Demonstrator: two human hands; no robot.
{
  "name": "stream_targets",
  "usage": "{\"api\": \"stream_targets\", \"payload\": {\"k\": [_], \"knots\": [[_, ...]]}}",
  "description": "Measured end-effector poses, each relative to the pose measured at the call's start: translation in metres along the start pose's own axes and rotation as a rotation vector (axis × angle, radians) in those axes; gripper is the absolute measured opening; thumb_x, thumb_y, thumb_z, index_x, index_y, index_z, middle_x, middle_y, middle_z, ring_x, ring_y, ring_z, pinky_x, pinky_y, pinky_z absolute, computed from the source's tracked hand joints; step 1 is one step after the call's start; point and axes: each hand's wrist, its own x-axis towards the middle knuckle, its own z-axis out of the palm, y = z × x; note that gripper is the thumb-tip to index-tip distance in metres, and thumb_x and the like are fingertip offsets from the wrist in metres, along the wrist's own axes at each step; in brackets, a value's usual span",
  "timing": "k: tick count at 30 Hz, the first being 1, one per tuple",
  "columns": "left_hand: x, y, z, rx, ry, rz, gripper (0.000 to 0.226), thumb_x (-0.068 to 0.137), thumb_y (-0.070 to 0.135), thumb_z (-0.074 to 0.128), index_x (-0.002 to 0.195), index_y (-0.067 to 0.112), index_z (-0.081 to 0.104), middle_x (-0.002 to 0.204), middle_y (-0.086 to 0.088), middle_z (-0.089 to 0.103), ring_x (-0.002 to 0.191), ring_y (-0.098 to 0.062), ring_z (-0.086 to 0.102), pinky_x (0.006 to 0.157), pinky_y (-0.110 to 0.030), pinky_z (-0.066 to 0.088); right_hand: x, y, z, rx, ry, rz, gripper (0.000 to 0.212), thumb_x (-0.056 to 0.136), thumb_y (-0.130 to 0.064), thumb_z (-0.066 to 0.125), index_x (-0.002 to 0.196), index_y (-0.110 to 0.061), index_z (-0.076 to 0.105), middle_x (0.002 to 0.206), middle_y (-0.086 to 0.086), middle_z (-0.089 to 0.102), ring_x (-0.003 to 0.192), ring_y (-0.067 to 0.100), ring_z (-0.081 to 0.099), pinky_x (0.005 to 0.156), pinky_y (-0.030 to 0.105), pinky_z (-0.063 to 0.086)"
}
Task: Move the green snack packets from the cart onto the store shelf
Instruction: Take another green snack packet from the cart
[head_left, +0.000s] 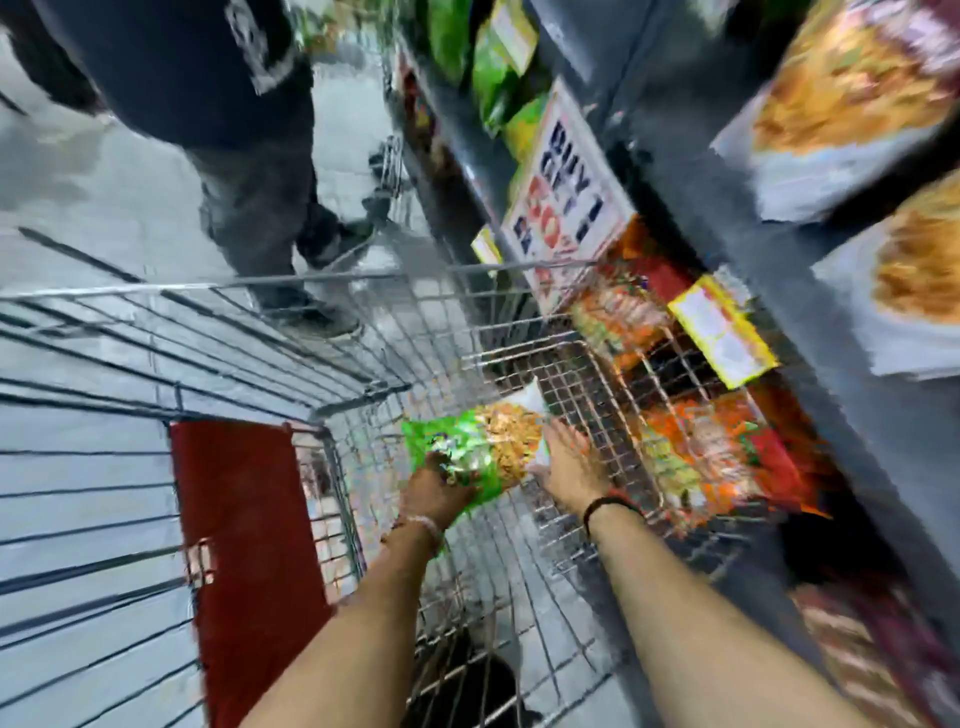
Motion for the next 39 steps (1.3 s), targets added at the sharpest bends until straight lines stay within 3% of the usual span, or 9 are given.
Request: {"api": "stream_targets", "payload": {"k": [5,8,13,15,18,23,31,36,39], "knots": [[0.027,-0.050,0.061,-0.304,-0.231,-0.379,0.046,0.074,0.021,0.070,0.109,-0.003,0.051,0.100,-0.023,0.064,0.091,-0.032,0.060,0.067,-0.027,0.051,0.073,0.001,0.032,-0.340,-0.129,-0.187,0.052,0.089,-0.015,0.040,0.140,-0.021,0.027,0.152,0.009,0.025,0.139,0.026,0.022,0.116,0.045,0.022],[0.050,-0.057,0.084,-0.530,-0.289,-0.550,0.032,0.076,0.020,0.069,0.097,-0.002,0.057,0.118,-0.027,0.056,0.076,-0.026,0.055,0.059,-0.030,0.050,0.115,-0.004,0.041,-0.459,-0.169,-0.280,0.049,0.092,-0.016,0.036,0.139,-0.022,0.025,0.152,0.008,0.026,0.138,0.027,0.022,0.117,0.046,0.018],[0.079,-0.049,0.105,-1.007,-0.182,-0.656,0.016,0.085,0.009,0.055,0.070,0.017,0.053,0.074,-0.002,0.049,0.066,-0.017,0.044,0.043,-0.022,0.049,0.154,-0.005,0.045,-0.507,-0.270,-0.324,0.061,0.088,-0.030,0.047,0.142,-0.024,0.019,0.155,0.007,0.019,0.143,0.025,0.014,0.116,0.053,0.006],[0.081,-0.038,0.110,-1.067,-0.125,-0.614,0.005,0.084,0.010,0.056,0.088,0.012,0.054,0.087,-0.005,0.054,0.077,-0.020,0.047,0.056,-0.032,0.048,0.150,0.007,0.048,-0.481,-0.242,-0.290,0.061,0.088,-0.038,0.048,0.141,-0.028,0.020,0.150,0.007,0.031,0.139,0.025,0.025,0.116,0.052,0.007],[0.087,-0.035,0.112,-1.008,0.001,-0.390,0.063,0.078,0.000,0.061,0.130,0.015,0.028,0.125,-0.012,0.054,0.105,-0.027,0.054,0.079,-0.042,0.052,0.138,0.022,0.050,-0.491,-0.110,-0.183,0.060,0.085,-0.049,0.046,0.135,-0.021,0.030,0.140,0.012,0.044,0.127,0.031,0.042,0.111,0.047,0.027],[0.089,-0.037,0.097,-0.920,0.137,-0.207,0.090,0.073,-0.014,0.060,0.141,0.013,0.008,0.123,-0.013,0.047,0.097,-0.019,0.049,0.049,-0.006,0.050,0.105,0.049,0.066,0.056,-0.290,0.238,0.069,0.077,-0.051,0.060,0.127,-0.009,0.037,0.135,0.020,0.050,0.122,0.035,0.049,0.102,0.042,0.043],[0.061,-0.030,0.074,-0.735,0.111,-0.151,0.083,0.072,-0.018,0.056,0.138,0.018,0.020,0.125,-0.025,0.052,0.099,-0.032,0.055,0.091,-0.059,0.045,0.052,0.035,0.053,0.458,-0.223,0.210,0.058,0.078,-0.024,0.068,0.128,-0.011,0.041,0.133,0.014,0.053,0.123,0.031,0.049,0.106,0.042,0.040],[0.016,0.008,0.027,-0.647,0.017,0.057,0.051,0.076,-0.015,0.055,0.122,0.003,0.042,0.103,-0.016,0.054,0.080,-0.022,0.059,0.073,-0.040,0.053,-0.008,0.008,-0.019,0.574,-0.125,0.080,0.054,0.079,-0.013,0.067,0.127,-0.004,0.044,0.129,0.015,0.055,0.123,0.026,0.049,0.093,0.025,0.040],[-0.013,0.046,0.000,-0.534,-0.039,0.248,0.042,0.077,-0.014,0.055,0.111,0.009,0.047,0.085,-0.002,0.058,0.056,0.000,0.062,0.049,-0.013,0.053,-0.048,-0.007,-0.061,0.643,-0.012,-0.029,0.091,0.059,-0.057,0.072,0.126,-0.001,0.045,0.114,0.004,0.053,0.111,0.011,0.046,0.075,0.007,0.039]]}}
